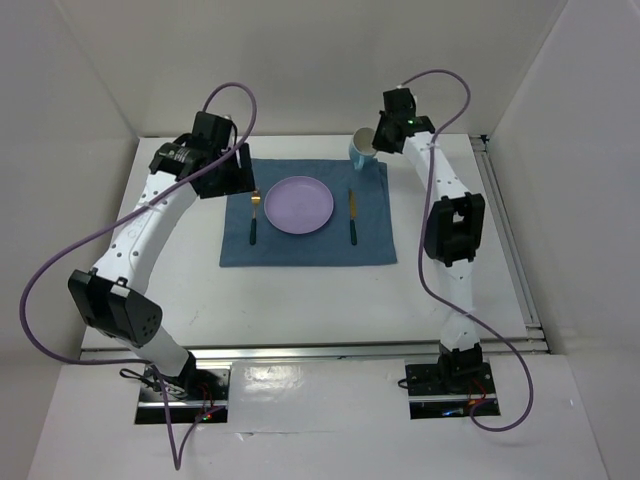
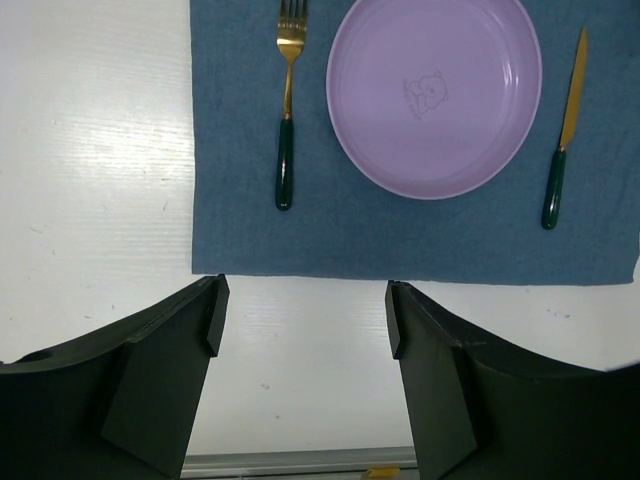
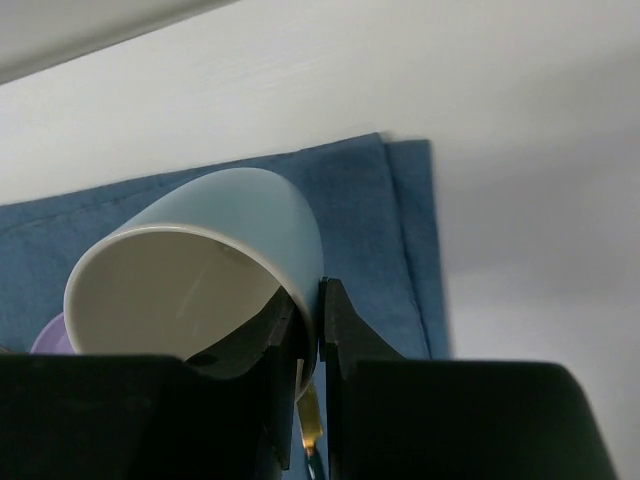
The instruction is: Set the dinner table for one person
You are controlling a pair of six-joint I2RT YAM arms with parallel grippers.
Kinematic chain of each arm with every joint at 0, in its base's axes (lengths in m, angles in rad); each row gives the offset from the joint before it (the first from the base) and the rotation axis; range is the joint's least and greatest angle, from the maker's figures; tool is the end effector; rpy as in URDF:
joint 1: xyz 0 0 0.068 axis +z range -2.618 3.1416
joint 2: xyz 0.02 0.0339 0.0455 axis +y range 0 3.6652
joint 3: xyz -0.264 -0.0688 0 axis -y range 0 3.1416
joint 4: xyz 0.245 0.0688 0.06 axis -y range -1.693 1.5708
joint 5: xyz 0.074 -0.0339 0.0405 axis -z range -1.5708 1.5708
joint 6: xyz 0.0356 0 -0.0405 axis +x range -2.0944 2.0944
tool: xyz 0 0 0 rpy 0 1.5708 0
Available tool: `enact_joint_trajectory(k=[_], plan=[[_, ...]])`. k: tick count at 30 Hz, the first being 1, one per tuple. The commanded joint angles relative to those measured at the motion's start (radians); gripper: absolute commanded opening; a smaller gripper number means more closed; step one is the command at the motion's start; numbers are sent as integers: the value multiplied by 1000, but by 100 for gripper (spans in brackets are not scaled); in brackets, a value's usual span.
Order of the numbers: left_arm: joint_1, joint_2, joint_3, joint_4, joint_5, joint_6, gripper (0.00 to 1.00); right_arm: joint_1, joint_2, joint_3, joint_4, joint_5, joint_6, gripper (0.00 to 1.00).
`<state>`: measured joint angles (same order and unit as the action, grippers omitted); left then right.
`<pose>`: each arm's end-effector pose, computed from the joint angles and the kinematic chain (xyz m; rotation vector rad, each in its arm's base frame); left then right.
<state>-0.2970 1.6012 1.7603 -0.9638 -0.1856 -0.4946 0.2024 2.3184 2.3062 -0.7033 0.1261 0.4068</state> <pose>0.3232 -0.0920 0.3969 -0.3212 2.3419 -0.1641 0.5178 0.1017 0.2924 0.2985 2.2660 0.1747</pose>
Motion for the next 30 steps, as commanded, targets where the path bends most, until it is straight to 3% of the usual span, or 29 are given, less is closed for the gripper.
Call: enact_joint_trajectory(k=[1,21,25,26,27,30], plan=[[6,-30,-27,20,46,10,82,6,59,119,-27,-2,35,0],[15,-21,-97,40,67,10,82,6,68,53,-7,52,53,0],[15,-11,-107,40,67,10,82,6,78,53,14,15,53,36],[15,-11,-107,40,67,10,82,6,78,53,25,0,53,53],[15,-11,-107,40,67,10,82,6,78,53,25,0,53,61],[15,-1,-107,40,67,10,82,6,68,80,36,-22,53,71]])
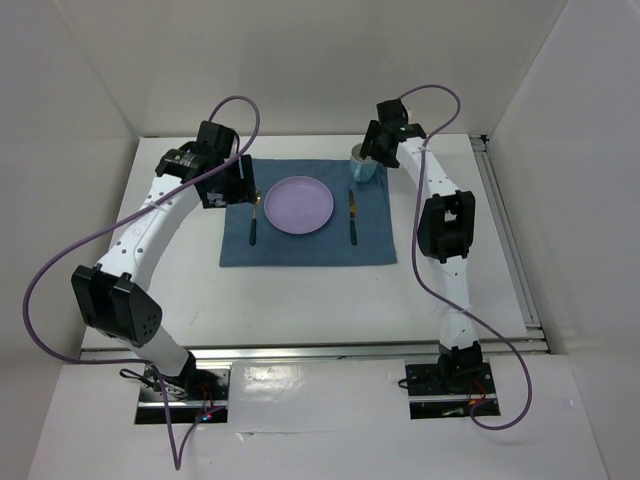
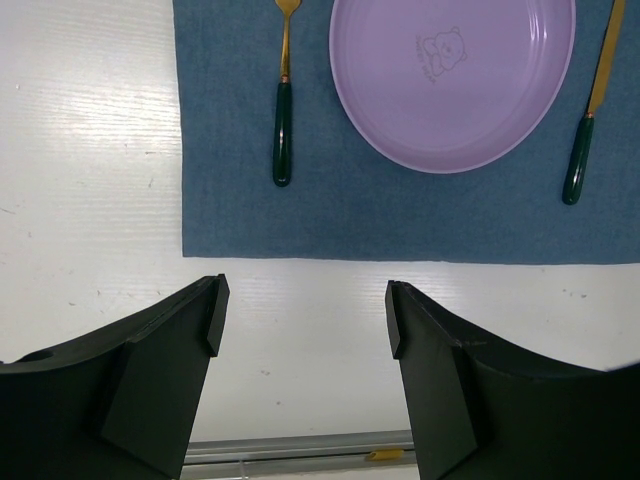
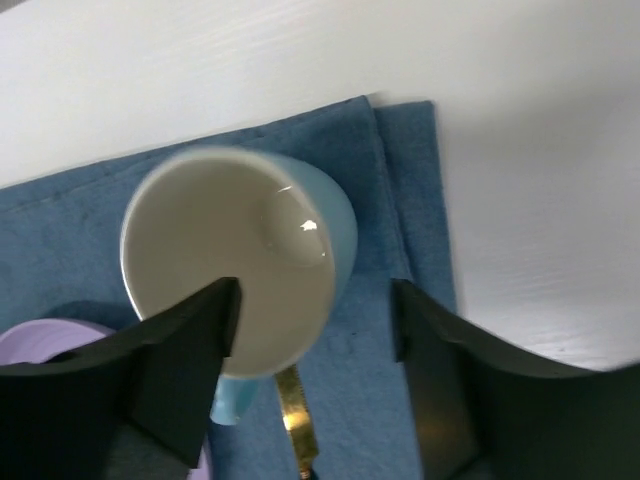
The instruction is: Set the dinner table for one person
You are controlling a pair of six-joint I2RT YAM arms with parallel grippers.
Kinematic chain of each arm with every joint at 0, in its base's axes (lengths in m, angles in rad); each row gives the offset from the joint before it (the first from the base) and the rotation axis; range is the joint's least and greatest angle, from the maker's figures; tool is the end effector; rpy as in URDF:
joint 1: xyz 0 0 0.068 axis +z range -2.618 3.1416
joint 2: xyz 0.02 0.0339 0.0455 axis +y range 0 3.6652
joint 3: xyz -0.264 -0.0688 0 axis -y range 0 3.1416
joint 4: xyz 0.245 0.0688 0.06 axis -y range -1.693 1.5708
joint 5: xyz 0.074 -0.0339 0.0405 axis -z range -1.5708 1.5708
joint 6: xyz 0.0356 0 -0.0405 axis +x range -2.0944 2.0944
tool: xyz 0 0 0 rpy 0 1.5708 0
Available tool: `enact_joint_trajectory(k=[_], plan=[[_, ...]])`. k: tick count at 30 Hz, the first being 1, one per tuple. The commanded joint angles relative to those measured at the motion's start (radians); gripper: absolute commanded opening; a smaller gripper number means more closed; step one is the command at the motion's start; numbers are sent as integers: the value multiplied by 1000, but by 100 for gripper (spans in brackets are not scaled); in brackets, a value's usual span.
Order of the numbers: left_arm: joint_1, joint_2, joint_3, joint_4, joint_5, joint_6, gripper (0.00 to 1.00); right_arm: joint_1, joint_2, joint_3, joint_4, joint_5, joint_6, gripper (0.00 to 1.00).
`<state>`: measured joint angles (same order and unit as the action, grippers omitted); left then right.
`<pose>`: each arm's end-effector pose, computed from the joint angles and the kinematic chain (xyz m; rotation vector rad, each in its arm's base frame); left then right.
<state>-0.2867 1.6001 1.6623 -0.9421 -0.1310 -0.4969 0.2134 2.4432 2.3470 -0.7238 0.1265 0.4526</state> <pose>0.3257 -0.0912 0.3683 -0.3144 2.4292 -0.1881 0.5350 0.1113 0.2395 0.3441 2.3637 0.1647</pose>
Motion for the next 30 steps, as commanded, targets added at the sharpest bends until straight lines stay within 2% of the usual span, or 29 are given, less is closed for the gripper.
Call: enact_joint_trajectory(k=[1,3,5,6,8,13,20,25,30], plan=[[4,0,-9,19,13,12,82,-5,-56,50,57,-33,8,76],[4,0,-9,19,13,12,82,-5,-84,71,46,-42,8,85],[4,0,2,19,4,12,83,-5,-146,71,46,-42,-2,99],[4,0,11,19,4,12,83,-5,-173,58,46,-42,-2,100],[4,0,36,8,4,3,83,-14,-264,35,34,-30,-2,100],[4,-37,37,18,-7,-8,83,-97,-476,-210,-37,-65,-2,100],[14,-60,37,28,28,-8,83,-132,-783,-595,-244,179,9,100],[14,-60,7,37,83,-17,83,-154,-961,-866,-243,225,9,100],[14,-103,-52,74,111,-26,83,-187,-1075,-974,-233,216,9,100]])
